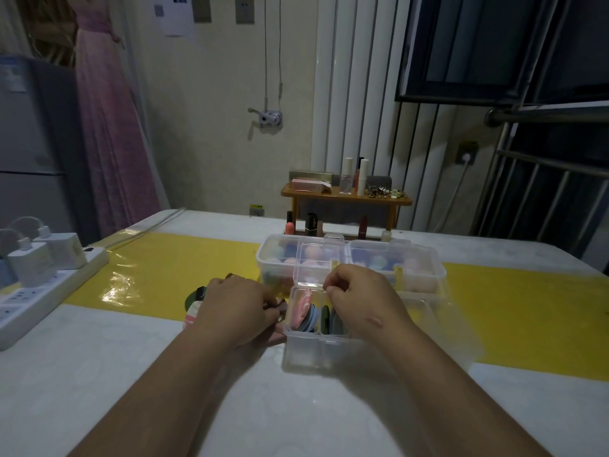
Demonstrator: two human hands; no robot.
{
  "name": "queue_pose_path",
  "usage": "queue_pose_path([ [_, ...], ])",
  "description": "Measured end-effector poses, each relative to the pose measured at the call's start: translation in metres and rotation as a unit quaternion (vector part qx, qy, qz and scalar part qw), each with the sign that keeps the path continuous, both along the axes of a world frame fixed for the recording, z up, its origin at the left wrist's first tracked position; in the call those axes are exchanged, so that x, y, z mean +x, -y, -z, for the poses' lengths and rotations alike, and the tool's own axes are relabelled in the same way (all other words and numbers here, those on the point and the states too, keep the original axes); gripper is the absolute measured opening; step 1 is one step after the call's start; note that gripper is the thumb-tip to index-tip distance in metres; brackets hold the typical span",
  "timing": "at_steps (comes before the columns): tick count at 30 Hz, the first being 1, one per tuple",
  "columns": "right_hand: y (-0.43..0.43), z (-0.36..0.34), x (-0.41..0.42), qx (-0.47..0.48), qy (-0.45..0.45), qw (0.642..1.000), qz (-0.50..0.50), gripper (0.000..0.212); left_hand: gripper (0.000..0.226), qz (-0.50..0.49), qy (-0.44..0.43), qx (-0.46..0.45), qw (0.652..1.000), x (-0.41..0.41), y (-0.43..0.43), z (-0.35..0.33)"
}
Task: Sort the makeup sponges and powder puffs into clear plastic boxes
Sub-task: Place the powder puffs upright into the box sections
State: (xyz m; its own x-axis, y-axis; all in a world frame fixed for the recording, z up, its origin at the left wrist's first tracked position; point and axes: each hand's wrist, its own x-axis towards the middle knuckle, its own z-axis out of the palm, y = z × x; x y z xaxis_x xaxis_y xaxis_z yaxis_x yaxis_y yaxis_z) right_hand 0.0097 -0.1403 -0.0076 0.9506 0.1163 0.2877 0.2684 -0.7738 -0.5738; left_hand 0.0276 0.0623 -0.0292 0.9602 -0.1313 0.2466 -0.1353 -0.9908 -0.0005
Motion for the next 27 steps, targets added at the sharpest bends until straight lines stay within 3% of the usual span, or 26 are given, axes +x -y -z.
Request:
queue_pose_path([
  [10,0.0,0.0,0.0,0.016,0.002,1.0,0.001,0.014,0.021,0.01,0.036,0.014,0.999,0.003,0.0,0.002],
  [15,0.003,-0.006,-0.001,0.141,0.029,0.99,0.014,0.015,0.02,0.032,0.075,-0.004,0.997,-0.002,0.005,-0.002],
  [22,0.007,-0.018,-0.006,0.338,0.026,0.94,0.045,0.014,0.02,0.021,0.104,-0.001,0.994,-0.007,0.006,-0.014],
  [27,0.016,-0.028,-0.006,0.344,-0.023,0.938,0.022,0.015,0.018,0.011,0.092,-0.007,0.996,-0.011,0.009,-0.018],
])
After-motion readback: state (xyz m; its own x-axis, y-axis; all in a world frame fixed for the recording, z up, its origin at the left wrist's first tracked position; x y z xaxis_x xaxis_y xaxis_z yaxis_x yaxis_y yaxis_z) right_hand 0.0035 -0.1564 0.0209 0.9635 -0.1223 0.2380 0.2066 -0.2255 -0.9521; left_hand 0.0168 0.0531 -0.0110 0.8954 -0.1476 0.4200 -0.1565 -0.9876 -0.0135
